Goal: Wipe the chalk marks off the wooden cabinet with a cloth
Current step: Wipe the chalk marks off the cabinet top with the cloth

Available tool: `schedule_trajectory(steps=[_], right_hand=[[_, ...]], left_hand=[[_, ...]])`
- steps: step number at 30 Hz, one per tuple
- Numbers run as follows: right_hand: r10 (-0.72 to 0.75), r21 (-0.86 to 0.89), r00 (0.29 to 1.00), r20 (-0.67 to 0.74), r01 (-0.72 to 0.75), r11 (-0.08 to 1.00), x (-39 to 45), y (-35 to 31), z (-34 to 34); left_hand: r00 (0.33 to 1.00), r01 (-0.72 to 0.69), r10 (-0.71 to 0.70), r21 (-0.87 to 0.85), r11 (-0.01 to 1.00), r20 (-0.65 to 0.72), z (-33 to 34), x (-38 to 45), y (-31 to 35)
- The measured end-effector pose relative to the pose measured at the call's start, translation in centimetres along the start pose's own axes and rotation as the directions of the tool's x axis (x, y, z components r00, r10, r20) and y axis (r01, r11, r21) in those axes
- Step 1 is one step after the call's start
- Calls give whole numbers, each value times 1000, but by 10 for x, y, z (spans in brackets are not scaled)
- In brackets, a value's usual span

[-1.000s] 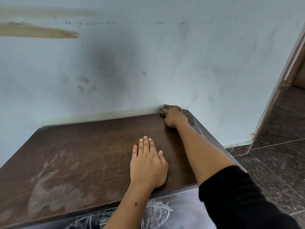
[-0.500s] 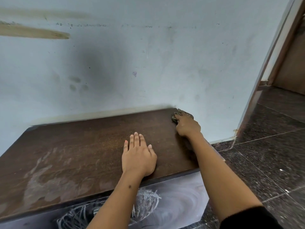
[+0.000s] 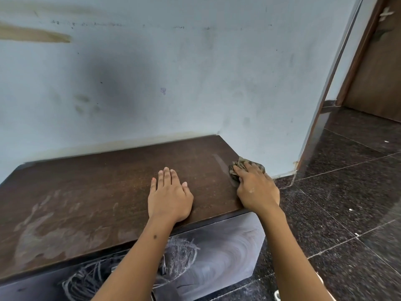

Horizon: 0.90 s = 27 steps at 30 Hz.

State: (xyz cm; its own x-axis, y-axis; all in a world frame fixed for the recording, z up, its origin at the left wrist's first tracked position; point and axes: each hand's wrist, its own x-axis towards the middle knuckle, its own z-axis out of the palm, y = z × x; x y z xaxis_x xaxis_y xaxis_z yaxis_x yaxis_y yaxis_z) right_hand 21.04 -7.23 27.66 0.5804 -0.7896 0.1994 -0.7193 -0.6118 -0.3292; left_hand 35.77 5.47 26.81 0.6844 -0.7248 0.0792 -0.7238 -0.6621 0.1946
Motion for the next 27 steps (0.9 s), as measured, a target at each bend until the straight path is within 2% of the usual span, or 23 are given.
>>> schedule_trajectory(steps=[8, 13, 16, 19, 24, 27], right_hand=[[-69, 13, 988, 140, 68, 998, 102, -23, 12], [-96, -3, 981, 170, 98, 995, 126, -39, 19], [-122, 12, 978, 171, 121, 993, 103, -37, 16], [-142, 49, 984, 107, 137, 989, 54, -32, 13], [-110, 82, 994, -6, 110, 991, -43, -23, 5], [-102, 91, 995, -12, 103, 990, -60, -22, 2]], left_hand=[[1000, -9, 9, 4, 1000, -23, 2, 1, 0], [1000, -6, 6, -5, 1000, -11, 0, 1, 0], [1000, -5, 5, -2, 1000, 1, -1, 1, -1], [1000, -8, 8, 0, 1000, 13, -3, 0, -1], [1000, -1, 1, 2, 1000, 25, -3, -1, 0], [1000, 2, -2, 4, 1000, 12, -1, -1, 0]])
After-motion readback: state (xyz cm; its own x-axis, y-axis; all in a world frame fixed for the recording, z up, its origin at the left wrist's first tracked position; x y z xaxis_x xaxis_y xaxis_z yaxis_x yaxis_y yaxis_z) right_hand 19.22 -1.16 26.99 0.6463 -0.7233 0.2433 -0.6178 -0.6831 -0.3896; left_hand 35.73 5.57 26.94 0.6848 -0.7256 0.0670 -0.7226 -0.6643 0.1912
